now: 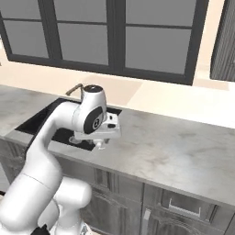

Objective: Restock the sink supplies by placing the sponge and soap dispenser on the counter and next to the sink. Make sure the soap dispenser is upright.

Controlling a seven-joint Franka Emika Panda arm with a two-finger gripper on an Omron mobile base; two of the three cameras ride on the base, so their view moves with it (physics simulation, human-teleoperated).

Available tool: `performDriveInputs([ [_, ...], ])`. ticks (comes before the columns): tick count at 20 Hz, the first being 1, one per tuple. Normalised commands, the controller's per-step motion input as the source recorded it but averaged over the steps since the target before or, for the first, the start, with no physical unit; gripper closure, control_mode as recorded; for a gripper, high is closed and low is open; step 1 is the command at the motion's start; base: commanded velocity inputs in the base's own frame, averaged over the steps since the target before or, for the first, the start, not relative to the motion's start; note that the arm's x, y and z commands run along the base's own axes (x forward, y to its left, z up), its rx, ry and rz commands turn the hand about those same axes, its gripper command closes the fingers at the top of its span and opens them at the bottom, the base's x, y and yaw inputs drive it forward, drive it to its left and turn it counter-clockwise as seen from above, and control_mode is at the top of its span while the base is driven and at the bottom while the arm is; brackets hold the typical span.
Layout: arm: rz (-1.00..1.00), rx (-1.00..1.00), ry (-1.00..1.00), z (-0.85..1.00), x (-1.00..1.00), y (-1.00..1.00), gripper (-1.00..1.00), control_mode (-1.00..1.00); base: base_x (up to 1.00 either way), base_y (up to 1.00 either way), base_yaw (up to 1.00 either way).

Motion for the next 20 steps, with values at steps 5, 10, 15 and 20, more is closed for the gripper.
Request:
performDriveInputs([
  [5, 0.26, -0.43, 0.35, 0.37, 0.63, -0.02, 1.00, -1.00, 0.00, 0.00, 0.00],
  [10, 0.34, -0.68, 0.53, 0.00, 0.43, -0.04, 1.00, -1.00, 0.00, 0.00, 0.00],
  [15, 0.23, -0.31, 0.33, -0.17, 0.23, -0.12, 1.00, -1.00, 0.00, 0.00, 0.00],
  [20, 0.00, -0.24, 0.02, -0.60, 0.07, 0.01, 1.00, -1.00, 0.00, 0.00, 0.00],
])
